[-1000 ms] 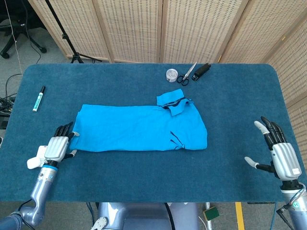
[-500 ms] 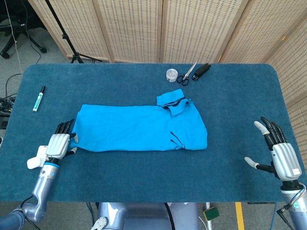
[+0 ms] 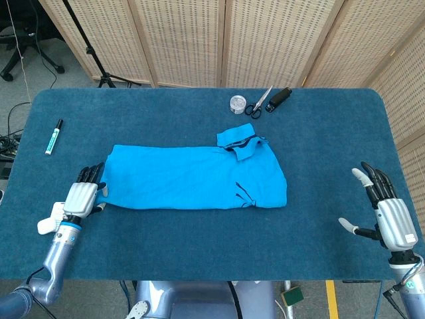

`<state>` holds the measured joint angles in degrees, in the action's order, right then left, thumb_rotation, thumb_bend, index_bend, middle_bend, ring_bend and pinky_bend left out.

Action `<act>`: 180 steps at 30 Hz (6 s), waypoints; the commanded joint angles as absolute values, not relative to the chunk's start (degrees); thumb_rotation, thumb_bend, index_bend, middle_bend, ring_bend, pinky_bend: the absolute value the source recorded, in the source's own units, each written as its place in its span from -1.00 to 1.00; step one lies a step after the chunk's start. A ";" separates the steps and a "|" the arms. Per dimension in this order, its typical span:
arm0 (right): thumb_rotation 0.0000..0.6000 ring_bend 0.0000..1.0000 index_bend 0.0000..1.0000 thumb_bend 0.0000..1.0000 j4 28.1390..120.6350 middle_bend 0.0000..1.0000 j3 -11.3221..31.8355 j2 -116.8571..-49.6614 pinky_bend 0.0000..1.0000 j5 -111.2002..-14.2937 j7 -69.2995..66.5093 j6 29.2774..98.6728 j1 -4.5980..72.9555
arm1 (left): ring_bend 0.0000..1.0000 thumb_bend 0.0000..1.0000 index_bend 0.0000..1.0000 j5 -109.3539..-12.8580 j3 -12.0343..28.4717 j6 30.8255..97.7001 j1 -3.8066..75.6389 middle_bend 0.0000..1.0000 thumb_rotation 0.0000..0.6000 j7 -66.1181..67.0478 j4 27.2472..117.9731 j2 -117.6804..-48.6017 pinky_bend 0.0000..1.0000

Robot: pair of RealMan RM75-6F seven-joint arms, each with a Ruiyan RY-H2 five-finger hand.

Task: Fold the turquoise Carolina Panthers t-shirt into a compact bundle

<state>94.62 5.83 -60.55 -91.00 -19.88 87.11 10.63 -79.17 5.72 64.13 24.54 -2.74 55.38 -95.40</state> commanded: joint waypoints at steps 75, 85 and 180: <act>1.00 -1.00 -1.00 -1.00 94.93 -1.00 5.51 -61.09 -1.00 -91.28 -18.01 86.33 10.55 | -1.00 0.14 0.52 -83.85 3.79 76.37 21.49 -1.00 1.00 -39.54 22.76 -90.59 -1.00; 1.00 -1.00 -1.00 -1.00 94.92 -1.00 5.63 -60.53 -1.00 -91.30 -19.36 86.87 10.28 | -1.00 0.13 0.52 -88.62 5.01 86.53 25.58 -1.00 1.00 -29.09 46.53 -86.77 -1.00; 1.00 -1.00 -1.00 -1.00 92.71 -1.00 7.14 -61.00 -1.00 -85.89 -19.34 81.80 11.79 | -1.00 -0.58 -0.27 -84.07 7.94 60.55 42.49 -1.00 1.00 -20.03 36.19 -104.84 -1.00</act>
